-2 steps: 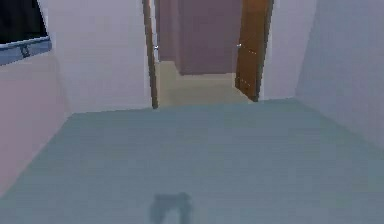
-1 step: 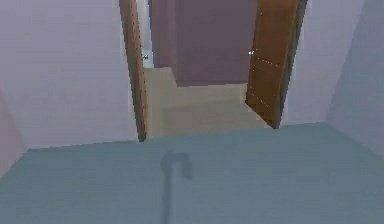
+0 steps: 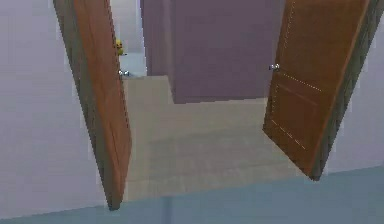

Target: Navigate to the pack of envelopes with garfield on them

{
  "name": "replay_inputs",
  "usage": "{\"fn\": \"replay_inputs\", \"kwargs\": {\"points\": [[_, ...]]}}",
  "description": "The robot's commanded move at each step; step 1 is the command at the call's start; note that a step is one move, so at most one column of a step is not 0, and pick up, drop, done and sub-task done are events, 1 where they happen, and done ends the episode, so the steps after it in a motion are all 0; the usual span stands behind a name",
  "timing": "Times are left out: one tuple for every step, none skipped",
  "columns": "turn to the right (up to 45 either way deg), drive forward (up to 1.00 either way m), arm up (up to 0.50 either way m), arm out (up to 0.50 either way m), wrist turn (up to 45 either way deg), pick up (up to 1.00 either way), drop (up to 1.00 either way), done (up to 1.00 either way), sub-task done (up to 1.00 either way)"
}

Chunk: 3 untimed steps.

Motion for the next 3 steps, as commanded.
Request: {"fn": "replay_inputs", "kwargs": {"points": [[0.0,1.00,0.00,0.00,0.0,0.00,0.00,0.00,0.00],[-24.0,0.00,0.00,0.00,0.0,0.00,0.00,0.00,0.00],[-3.0,0.00,0.00,0.00,0.0,0.00,0.00,0.00,0.00]]}}
